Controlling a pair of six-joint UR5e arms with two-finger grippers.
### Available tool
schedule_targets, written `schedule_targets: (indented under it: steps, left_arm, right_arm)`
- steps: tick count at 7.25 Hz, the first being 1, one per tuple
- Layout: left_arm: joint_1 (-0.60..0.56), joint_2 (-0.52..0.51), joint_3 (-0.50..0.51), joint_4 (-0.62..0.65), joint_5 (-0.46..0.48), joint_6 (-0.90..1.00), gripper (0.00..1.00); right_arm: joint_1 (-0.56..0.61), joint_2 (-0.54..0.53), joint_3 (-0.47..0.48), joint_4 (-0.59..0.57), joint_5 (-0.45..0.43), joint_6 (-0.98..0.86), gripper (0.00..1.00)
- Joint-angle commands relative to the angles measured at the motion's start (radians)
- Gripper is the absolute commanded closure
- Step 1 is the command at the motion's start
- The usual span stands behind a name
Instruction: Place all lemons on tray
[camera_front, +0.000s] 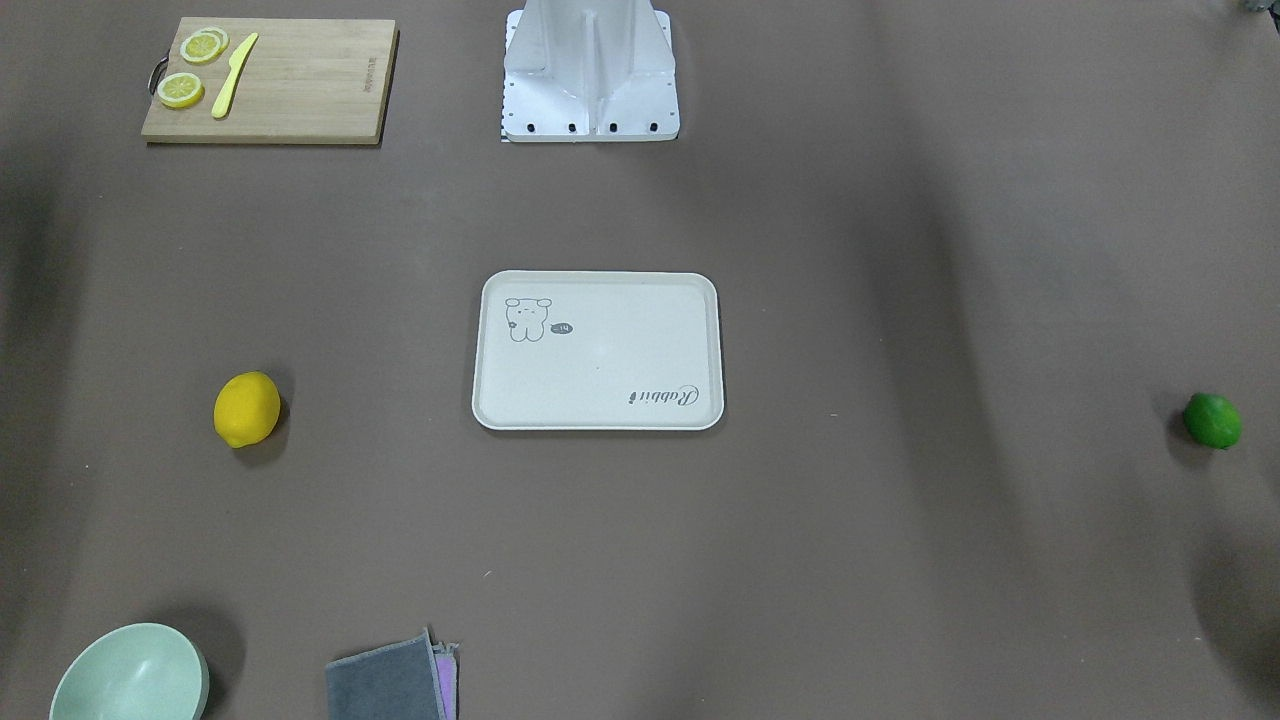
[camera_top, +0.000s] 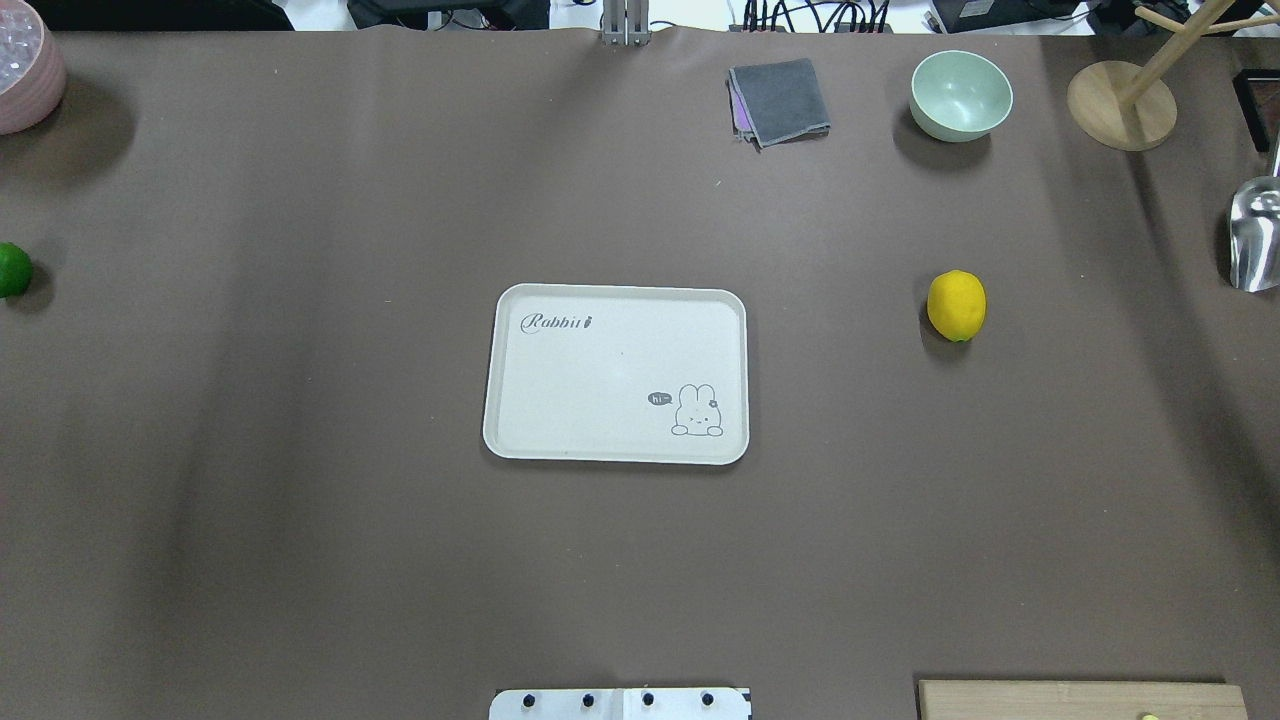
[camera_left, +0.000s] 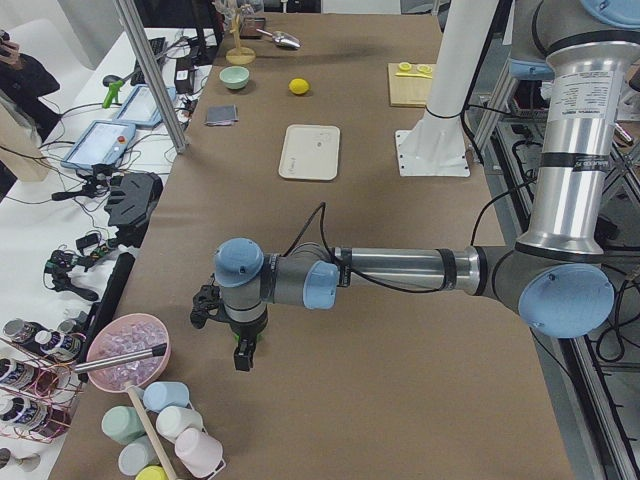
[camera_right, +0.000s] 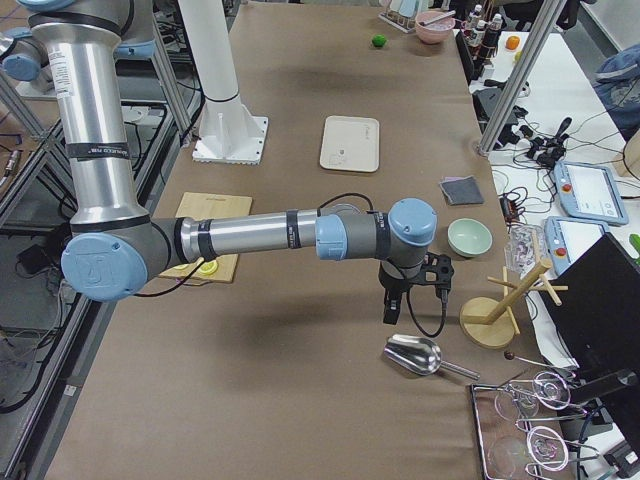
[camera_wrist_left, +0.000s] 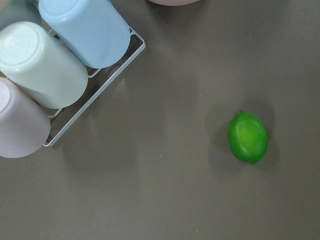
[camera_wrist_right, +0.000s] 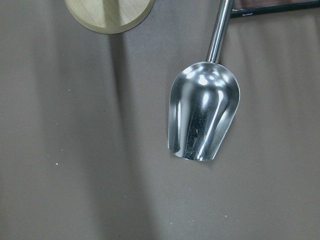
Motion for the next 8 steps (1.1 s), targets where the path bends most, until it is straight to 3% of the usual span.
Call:
schedule_targets:
  steps: [1,4,5,6,8]
  left_arm:
    - [0.009,0.000,0.007,0.001,0.000,0.000,0.02]
    - [0.022,0.002,0.014,-0.038,0.002,0.000,0.02]
    - [0.028,-0.004,0.068,-0.142,0.005,-0.003,0.02]
    - [0.046,-0.010,0.118,-0.181,0.006,-0.003,0.02]
    - [0.063,-0.018,0.142,-0.216,0.005,-0.012,0.02]
  right_arm:
    - [-0.078,0.041,0.002,-0.057,0.016,0.008,0.00]
    - [-0.205,0.150,-0.024,-0.092,0.077,0.025,0.00]
    - [-0.261,0.185,-0.025,-0.087,0.080,0.110,0.00]
    - [-0.317,0.229,-0.028,-0.082,0.080,0.214,0.00]
    - [-0.393,0.290,-0.065,-0.075,0.077,0.247,0.00]
